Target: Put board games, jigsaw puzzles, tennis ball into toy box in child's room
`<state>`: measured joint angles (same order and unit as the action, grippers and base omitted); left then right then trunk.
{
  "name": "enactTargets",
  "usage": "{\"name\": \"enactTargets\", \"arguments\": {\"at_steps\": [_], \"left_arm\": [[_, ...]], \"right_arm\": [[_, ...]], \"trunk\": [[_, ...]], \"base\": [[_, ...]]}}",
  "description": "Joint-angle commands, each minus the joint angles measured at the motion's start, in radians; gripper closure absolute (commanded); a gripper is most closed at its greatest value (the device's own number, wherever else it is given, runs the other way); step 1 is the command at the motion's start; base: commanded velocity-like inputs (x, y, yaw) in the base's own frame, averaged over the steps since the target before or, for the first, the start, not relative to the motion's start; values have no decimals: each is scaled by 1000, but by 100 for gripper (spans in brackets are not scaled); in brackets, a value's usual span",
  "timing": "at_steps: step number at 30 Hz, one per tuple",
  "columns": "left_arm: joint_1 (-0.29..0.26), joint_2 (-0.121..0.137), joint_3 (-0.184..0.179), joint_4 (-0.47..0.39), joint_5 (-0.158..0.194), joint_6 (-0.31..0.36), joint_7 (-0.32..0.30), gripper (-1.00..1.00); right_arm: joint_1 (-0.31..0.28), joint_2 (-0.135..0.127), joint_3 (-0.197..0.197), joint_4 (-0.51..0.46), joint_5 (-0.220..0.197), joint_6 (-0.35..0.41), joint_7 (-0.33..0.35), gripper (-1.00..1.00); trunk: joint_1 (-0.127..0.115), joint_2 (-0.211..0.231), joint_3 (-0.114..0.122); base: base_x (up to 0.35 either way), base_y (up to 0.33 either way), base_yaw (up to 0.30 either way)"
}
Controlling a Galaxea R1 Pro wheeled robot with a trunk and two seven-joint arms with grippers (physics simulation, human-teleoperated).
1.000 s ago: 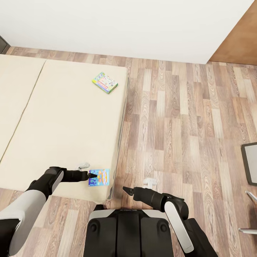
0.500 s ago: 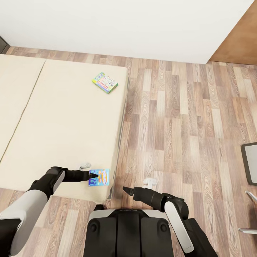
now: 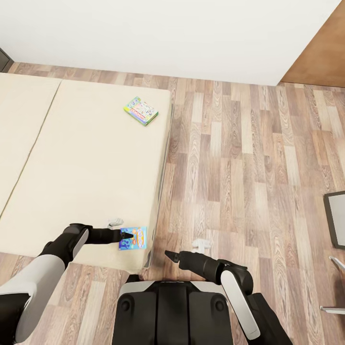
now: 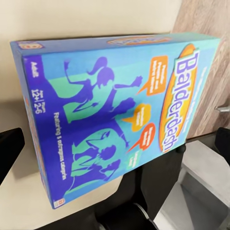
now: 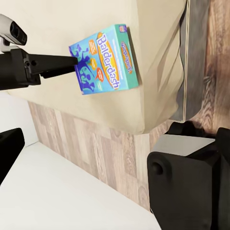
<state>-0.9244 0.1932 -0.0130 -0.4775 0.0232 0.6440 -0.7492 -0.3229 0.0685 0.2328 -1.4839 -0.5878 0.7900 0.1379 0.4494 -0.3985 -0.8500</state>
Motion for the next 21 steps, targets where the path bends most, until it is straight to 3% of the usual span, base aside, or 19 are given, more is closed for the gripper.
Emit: {"name": "enactTargets", "arguments": {"at_steps": [1,21], "left_arm": [[0,0,-1,-2,2,7,-3,-100],[-1,-1,4,-4,2,6,-10,-100]], "right_arm": [[0,0,-1,-1,5,5,5,-100],[0,0,-1,-1,5,5,5,-100]], "trunk": [[1,-2,-1],[1,-2,-1]], "base": [[0,0,0],[0,0,0]]}}
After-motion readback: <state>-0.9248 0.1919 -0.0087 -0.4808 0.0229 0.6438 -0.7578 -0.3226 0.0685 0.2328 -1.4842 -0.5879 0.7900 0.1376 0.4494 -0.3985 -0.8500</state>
